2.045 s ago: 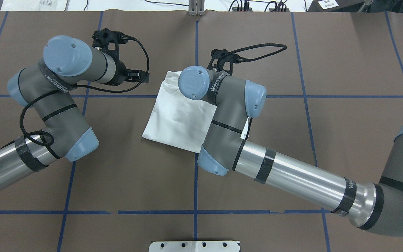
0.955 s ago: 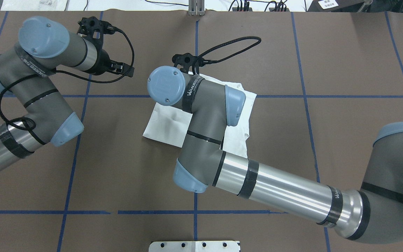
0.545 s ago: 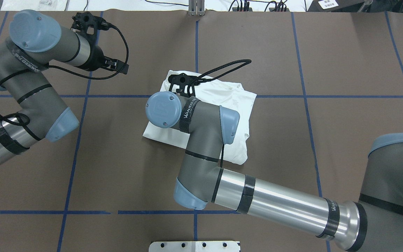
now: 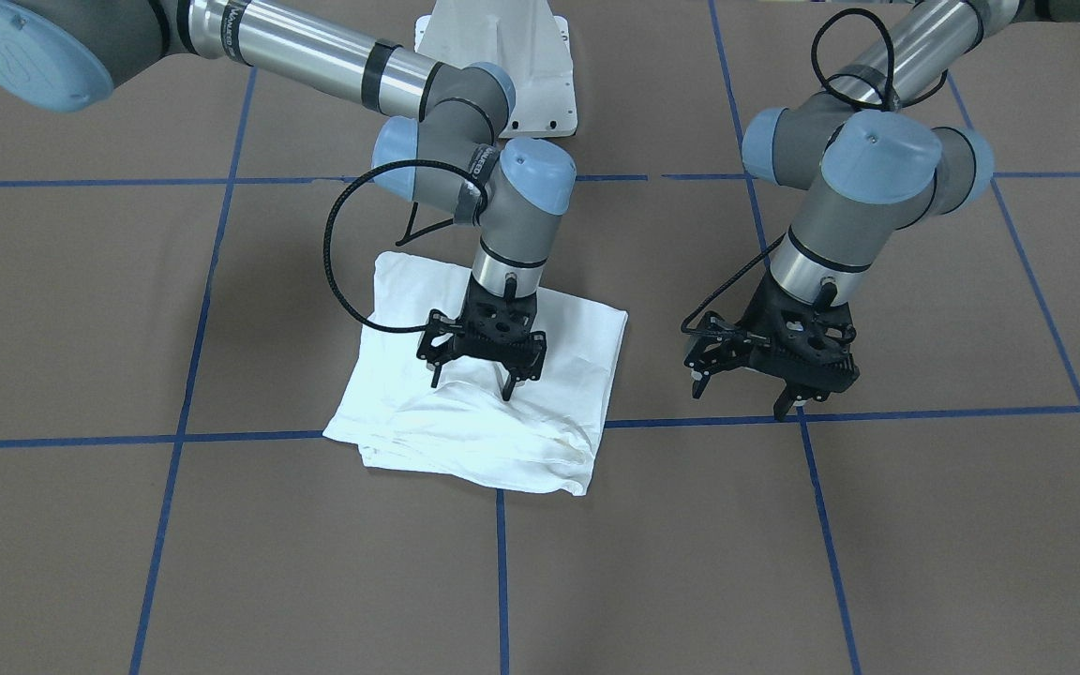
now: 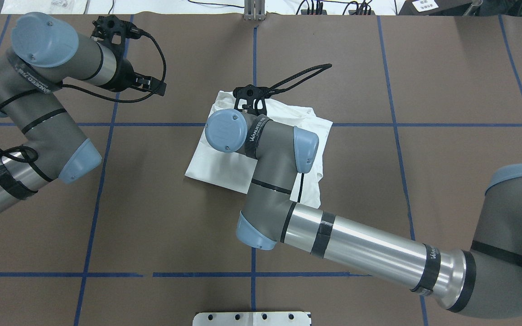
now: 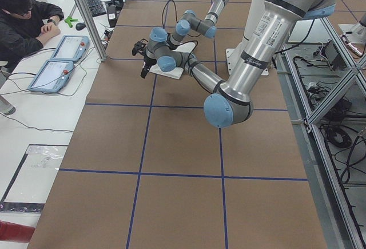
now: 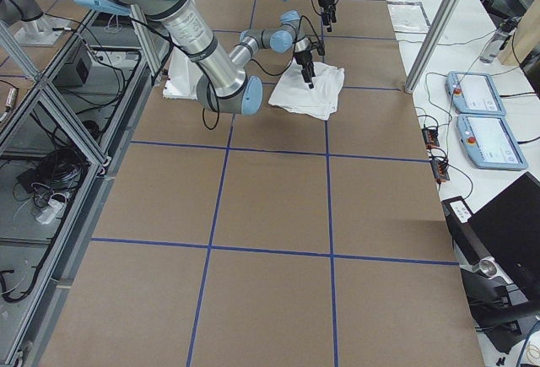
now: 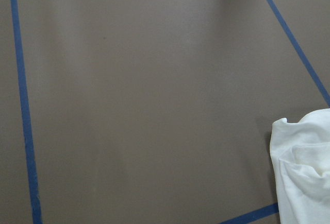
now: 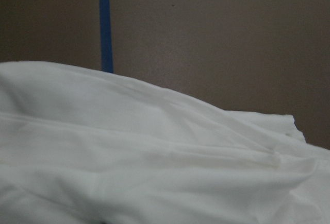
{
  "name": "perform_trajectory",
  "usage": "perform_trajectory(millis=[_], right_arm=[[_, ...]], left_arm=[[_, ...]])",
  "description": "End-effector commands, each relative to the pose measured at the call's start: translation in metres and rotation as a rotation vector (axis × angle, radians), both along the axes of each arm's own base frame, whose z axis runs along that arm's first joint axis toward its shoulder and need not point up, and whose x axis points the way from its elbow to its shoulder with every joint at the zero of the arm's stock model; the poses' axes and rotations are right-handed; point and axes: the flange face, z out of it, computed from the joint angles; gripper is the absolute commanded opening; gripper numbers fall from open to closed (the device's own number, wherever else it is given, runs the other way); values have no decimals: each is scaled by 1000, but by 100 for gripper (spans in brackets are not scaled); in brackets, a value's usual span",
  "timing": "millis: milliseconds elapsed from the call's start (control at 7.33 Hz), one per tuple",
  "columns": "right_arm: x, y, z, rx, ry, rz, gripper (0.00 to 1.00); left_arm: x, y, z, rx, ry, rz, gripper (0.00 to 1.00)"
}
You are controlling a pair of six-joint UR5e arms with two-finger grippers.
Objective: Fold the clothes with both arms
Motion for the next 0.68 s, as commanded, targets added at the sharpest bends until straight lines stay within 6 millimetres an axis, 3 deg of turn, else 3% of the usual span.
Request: perform_trajectory(millis=[0,136,545], right_arm=[[23,-53,25,38,21,15,100],[31,-66,30,48,17,24,100],[75,-110,2,46,-115,19,100]], left_arm=[[0,0,0,-1,0,-1,100],[0,0,0,-1,0,-1,100],[2,1,-1,0,1,2,100]])
